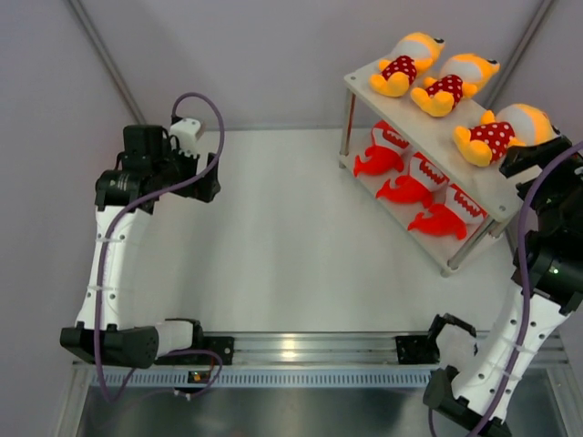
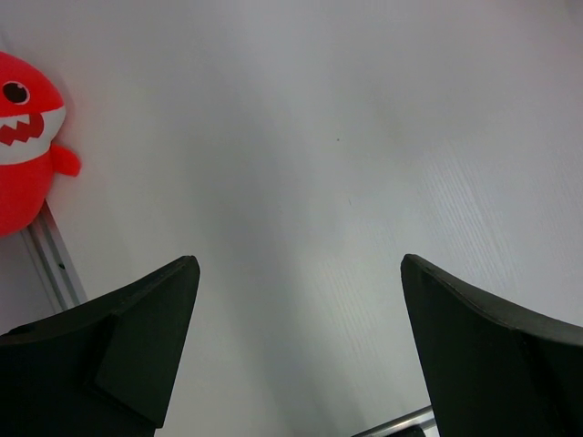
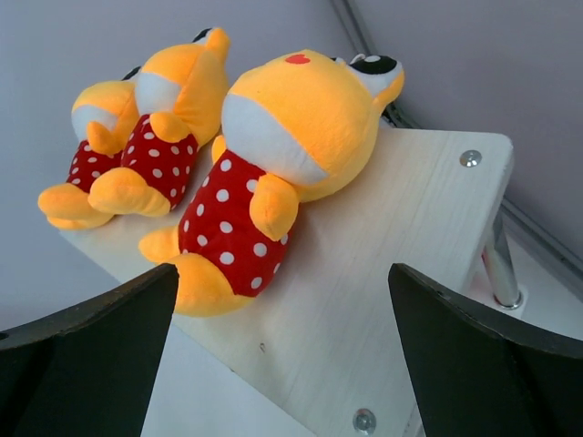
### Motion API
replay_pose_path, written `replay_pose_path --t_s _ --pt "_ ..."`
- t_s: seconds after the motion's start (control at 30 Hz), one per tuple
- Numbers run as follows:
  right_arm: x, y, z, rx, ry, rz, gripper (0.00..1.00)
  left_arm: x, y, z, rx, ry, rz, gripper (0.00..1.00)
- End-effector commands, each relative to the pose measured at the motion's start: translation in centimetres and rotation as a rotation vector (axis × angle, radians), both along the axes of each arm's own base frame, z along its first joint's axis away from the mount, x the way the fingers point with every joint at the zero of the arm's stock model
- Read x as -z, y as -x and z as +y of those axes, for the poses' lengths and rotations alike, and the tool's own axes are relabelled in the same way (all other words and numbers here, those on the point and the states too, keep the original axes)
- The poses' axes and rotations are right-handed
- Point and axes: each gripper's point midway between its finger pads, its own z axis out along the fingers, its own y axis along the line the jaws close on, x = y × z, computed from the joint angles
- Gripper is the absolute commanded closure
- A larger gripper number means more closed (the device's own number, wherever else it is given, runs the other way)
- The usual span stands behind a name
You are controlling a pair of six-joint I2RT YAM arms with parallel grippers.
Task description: Place and organize the stuffed toys onto the shelf
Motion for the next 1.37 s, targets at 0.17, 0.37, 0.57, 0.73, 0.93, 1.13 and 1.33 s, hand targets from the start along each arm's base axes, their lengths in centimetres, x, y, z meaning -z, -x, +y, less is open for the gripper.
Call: replay_pose_path --t_s 0.17,0.37,0.57,0.73,0.93,1.13,1.33 --pt "4.3 5.1 -1.5 0.197 0.099 0.135 0.01 1.5 1.6 1.8 -0.050 -0.084 -0.003 0.02" --pt "11.4 8.6 -1.5 0.299 0.068 0.238 0.01 6.5 2.3 3.4 -0.087 -0.167 0.056 0.02" --pt "17.2 9.3 -0.8 0.261 0.074 0.347 0.01 13.4 2.9 6.1 -0.164 -0.294 0.089 0.02" --pt "18.5 9.9 -0.7 0.252 0.095 0.393 0.01 16.1 4.9 6.4 -0.171 -0.298 0.089 0.02" --pt "17.2 10.9 -0.4 0.249 0.118 0.367 0.01 16.1 6.3 5.9 -0.148 -0.272 0.042 0.02" --pt "17.3 11.2 -0.3 0.245 0.119 0.361 0.00 17.4 7.1 6.1 -0.149 -0.283 0.064 0.02" --pt "16.8 11.1 0.0 0.227 0.125 0.332 0.00 17.3 7.1 6.1 -0.147 -0.280 0.055 0.02"
